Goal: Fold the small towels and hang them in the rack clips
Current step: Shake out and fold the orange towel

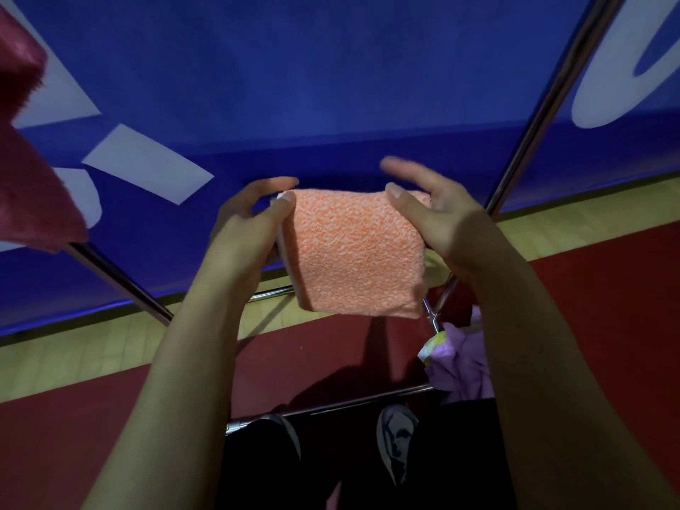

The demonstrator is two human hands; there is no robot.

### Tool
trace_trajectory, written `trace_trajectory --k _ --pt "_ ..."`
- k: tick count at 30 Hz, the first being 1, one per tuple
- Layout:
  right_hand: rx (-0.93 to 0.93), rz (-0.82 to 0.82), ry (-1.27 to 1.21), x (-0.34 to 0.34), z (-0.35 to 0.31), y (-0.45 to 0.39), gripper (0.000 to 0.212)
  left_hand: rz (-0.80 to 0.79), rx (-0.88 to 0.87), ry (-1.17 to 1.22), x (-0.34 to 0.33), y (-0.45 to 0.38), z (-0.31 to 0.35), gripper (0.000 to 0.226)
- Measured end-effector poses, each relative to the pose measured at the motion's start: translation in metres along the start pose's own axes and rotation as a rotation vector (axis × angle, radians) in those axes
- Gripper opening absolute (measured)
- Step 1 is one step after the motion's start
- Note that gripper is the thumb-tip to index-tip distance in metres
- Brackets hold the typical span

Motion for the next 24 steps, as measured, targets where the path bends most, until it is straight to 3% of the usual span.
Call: trace_trajectory --k 2,4,6,10,12,15,19,24 --pt "0.074 -0.019 0.097 -0.002 -0.003 0.003 0.025 -0.021 -0.050 -0.122 -0.001 0.000 -0.001 0.020" --pt "0.085 -0.002 0.125 -0.003 -0.003 0.003 0.022 -0.128 -0.041 -0.174 -0.003 0.004 -0.001 0.022" --pt "0.089 -0.007 0.145 -0.002 -0.004 0.003 0.023 -0.262 -0.042 -0.185 -0.005 0.008 -0.001 0.026" --pt "0.069 -0.143 0.239 0.001 -0.002 0.005 0.036 -0.362 -0.046 -0.257 0.001 0.007 -0.001 0.044" --pt "0.047 -0.218 0.399 -0.004 0.002 0.004 0.047 -0.371 -0.030 -0.333 0.003 0.006 -0.002 0.054" --pt "0.056 -0.256 0.673 -0.016 0.007 0.003 0.058 -0.294 -0.055 -0.488 0.001 0.006 -0.004 0.034" --pt "0.054 -0.202 0.771 -0.020 0.009 0.001 0.037 -0.171 -0.115 -0.660 0.004 0.000 -0.010 0.020" --pt "0.103 -0.162 0.690 -0.019 0.006 0.000 0.009 -0.205 -0.232 -0.821 0.010 -0.006 -0.014 0.017"
Point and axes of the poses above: each hand's wrist, its own y-axis away from the middle knuckle, its own x-axis out of the back of the hand, z = x × y, the point moved 3 cm from there along -y, towards the middle knuckle, and after that the axes turned 3 degrees about -y, right-handed, at the moved point
